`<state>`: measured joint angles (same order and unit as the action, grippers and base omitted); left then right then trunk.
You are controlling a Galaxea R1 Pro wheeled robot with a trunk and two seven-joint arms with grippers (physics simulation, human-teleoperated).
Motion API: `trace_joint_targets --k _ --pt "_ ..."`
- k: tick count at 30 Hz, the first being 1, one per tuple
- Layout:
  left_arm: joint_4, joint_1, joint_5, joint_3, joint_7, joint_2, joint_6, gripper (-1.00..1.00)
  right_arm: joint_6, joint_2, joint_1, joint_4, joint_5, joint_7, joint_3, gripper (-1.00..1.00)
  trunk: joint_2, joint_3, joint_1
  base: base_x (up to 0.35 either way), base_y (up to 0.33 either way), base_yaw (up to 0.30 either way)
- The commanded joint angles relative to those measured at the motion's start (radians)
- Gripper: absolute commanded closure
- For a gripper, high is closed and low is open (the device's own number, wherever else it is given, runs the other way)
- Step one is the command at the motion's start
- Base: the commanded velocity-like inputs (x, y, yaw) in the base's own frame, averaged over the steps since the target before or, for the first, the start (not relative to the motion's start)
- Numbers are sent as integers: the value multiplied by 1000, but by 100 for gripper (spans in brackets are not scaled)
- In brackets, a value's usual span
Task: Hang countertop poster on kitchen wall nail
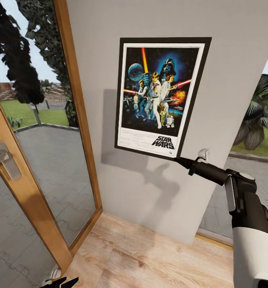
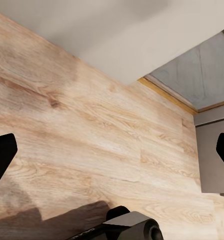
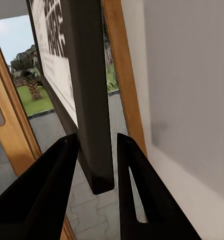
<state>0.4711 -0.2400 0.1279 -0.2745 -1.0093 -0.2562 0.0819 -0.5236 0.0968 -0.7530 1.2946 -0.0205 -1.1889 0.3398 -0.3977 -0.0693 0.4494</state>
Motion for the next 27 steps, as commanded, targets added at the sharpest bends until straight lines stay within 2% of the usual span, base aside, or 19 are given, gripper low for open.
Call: trace_joint_targets --k 1,27 --pt "0 -1 4 -2 -5 0 9 -100 -8 2 -1 0 -2 -3 1 100 -2 -2 1 0 0 0" --pt "0 -1 4 -4 -5 0 8 -100 30 9 -1 0 -1 -3 1 100 -2 -2 1 0 0 0"
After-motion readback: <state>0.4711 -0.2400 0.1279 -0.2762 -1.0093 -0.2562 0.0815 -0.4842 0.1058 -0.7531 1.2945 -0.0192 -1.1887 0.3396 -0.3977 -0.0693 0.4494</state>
